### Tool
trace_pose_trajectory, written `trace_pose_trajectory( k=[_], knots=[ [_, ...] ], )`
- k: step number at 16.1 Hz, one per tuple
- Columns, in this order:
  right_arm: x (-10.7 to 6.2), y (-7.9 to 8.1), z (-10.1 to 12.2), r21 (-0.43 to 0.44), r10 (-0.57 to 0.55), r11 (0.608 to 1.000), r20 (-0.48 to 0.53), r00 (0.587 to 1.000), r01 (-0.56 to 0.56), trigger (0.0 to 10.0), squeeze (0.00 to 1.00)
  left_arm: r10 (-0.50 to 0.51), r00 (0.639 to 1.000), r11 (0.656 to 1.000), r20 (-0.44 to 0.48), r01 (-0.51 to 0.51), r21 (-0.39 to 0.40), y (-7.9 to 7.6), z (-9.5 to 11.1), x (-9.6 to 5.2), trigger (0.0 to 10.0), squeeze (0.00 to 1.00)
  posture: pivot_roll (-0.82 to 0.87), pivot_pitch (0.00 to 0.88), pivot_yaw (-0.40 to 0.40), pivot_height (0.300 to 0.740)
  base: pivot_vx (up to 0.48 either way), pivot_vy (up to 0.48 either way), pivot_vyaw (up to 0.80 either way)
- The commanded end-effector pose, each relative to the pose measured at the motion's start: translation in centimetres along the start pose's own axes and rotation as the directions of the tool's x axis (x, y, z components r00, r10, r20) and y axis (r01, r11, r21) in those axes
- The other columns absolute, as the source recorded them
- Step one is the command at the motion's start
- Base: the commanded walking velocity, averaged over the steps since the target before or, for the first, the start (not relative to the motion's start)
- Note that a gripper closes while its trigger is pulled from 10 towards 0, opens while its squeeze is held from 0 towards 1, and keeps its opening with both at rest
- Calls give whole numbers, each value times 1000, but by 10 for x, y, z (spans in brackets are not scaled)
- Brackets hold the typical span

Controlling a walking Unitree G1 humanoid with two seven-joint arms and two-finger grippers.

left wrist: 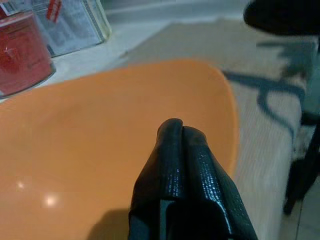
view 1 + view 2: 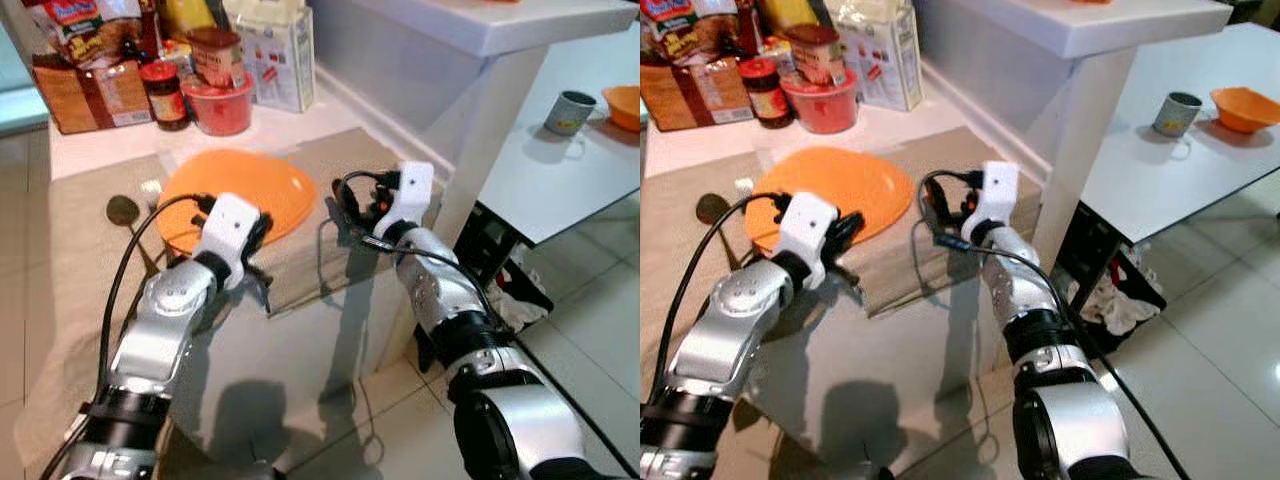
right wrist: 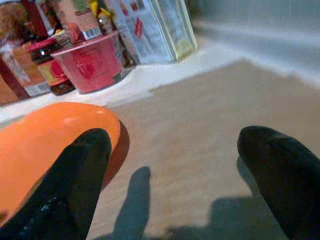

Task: Setting the table

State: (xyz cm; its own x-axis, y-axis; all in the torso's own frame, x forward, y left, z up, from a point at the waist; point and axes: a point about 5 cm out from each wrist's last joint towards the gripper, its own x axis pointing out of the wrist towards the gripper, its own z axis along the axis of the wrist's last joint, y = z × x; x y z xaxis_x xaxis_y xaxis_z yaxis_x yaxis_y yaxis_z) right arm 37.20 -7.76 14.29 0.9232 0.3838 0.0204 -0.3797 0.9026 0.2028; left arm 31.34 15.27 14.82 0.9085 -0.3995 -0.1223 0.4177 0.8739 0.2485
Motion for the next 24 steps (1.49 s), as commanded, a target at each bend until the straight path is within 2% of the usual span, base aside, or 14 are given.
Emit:
trace_pose_trajectory(
  k=[1,2,4,5,6,7,8,11,12,13,15,18,19,24],
  knots=[
    [-1,-1,6,-56,-1,998,37,999,3,10000,0,27,999,1000,38,-26,-16,6,9,3,10000,0,64,0,-19,740,0,0,0],
    [-1,0,5,-20,-2,1000,32,999,3,10000,0,18,999,1000,46,-17,-24,4,10,4,10000,0,62,0,-17,740,0,0,0],
    [-2,1,6,-45,-17,999,58,998,20,10000,0,9,997,1000,79,-9,-2,0,15,5,10000,0,64,0,-18,740,0,0,0],
    [-6,-3,14,-153,-49,986,120,992,68,10000,0,37,990,999,139,-34,-23,1,29,8,10000,0,67,0,-21,740,0,0,0],
    [-8,-4,17,-200,-61,976,147,987,90,10000,0,47,985,998,164,-42,-36,1,35,9,10000,0,67,0,-21,740,0,0,0],
    [-15,-9,28,-318,-86,935,231,969,159,10000,0,89,971,995,220,-76,-66,3,51,11,10000,0,63,0,-18,740,0,0,0],
    [-26,-11,45,-418,-84,879,337,938,229,10000,0,151,941,987,302,-127,-99,5,72,8,10000,0,63,0,-18,740,0,0,0],
    [-33,-10,54,-443,-66,864,374,925,241,10000,0,233,911,972,341,-204,-120,10,83,0,10000,0,44,0,-12,740,0,0,0],
    [-37,-12,52,-438,-75,864,374,924,248,10000,0,309,892,950,329,-279,-137,17,82,-7,10000,0,45,0,-12,740,0,0,0],
    [-41,-13,46,-445,-86,860,355,931,249,10000,0,365,885,929,289,-327,-173,21,72,-17,10000,0,54,0,-14,740,0,0,0],
    [-46,-8,41,-452,-64,863,342,938,224,10000,0,394,890,913,231,-351,-207,16,55,-30,10000,0,66,0,-20,740,0,0,0],
    [-44,-3,39,-464,-43,865,314,948,193,10000,0,406,888,907,217,-363,-214,10,50,-31,10000,0,77,0,-25,740,0,0,777],
    [-43,0,40,-459,-29,870,319,947,181,10000,0,394,896,912,207,-353,-209,3,48,-30,10000,0,76,0,-22,740,0,0,738],
    [-47,-1,38,-463,-40,866,313,949,189,10000,0,355,912,928,207,-316,-198,-10,47,-29,10000,0,69,0,-19,740,0,0,725]
  ],
)
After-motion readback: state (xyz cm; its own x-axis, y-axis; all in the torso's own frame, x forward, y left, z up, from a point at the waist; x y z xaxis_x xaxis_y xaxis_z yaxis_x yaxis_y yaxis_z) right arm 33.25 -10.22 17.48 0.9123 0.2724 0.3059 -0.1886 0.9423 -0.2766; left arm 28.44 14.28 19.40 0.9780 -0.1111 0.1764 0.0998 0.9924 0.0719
